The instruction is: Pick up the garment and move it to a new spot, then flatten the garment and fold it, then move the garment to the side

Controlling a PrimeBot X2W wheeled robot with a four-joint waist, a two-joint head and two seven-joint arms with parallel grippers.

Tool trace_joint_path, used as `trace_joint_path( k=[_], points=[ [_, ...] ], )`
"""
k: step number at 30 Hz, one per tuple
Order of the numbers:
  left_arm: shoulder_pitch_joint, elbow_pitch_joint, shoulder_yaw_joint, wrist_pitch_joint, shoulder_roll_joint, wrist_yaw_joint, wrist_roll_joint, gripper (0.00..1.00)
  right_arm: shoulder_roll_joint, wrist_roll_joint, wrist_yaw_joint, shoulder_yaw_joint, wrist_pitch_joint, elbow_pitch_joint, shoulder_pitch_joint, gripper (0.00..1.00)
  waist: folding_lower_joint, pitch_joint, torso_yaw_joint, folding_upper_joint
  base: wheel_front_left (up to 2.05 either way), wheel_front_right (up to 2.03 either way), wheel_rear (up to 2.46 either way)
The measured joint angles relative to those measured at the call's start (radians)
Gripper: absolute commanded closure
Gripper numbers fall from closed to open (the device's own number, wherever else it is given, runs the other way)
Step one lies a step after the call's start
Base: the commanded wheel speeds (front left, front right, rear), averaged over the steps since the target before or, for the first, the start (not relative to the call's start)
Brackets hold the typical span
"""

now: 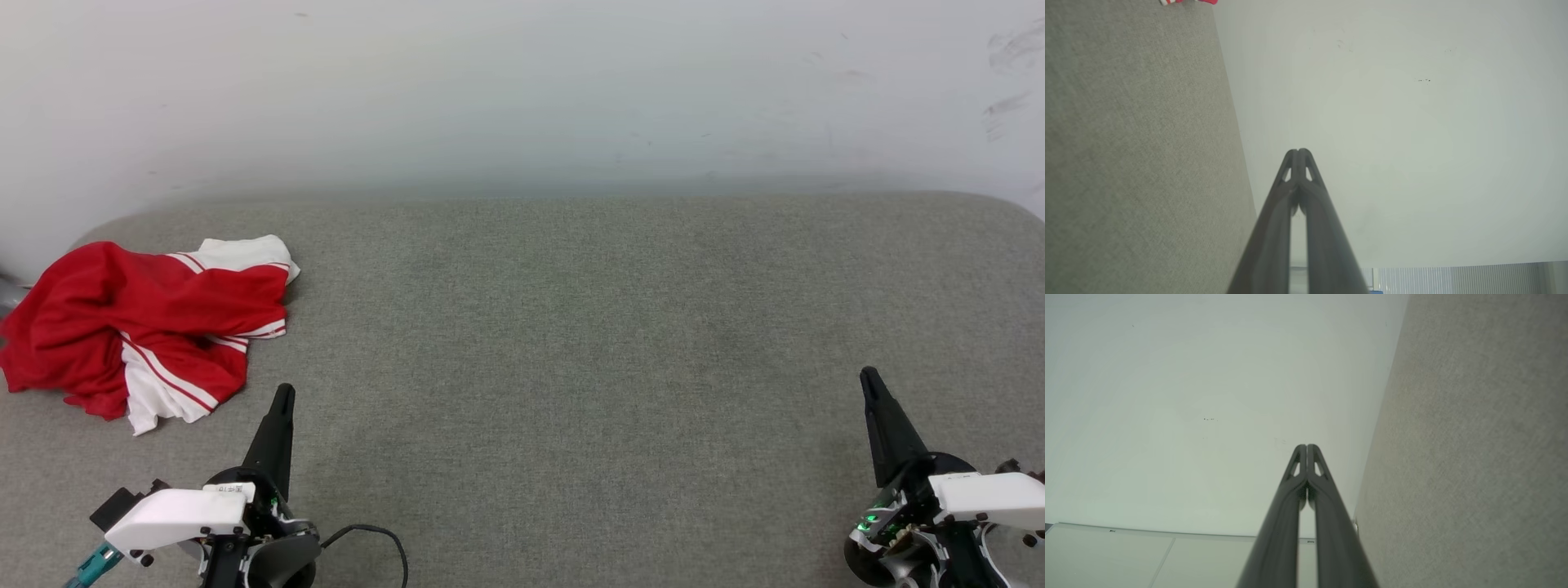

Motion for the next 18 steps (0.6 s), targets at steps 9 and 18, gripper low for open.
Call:
trace_joint_path(
  k=[9,18],
  points=[
    [0.0,0.0,0.0,0.0,0.0,0.0,0.0,1.0,0.0,0.0,0.0,0.0,0.0,0.0,0.0,1.0,0.0,0.0,0.0,0.0,0.0,0.0,0.0],
    [0.0,0.0,0.0,0.0,0.0,0.0,0.0,1.0,0.0,0.0,0.0,0.0,0.0,0.0,0.0,1.0,0.0,0.0,0.0,0.0,0.0,0.0,0.0]
  ],
)
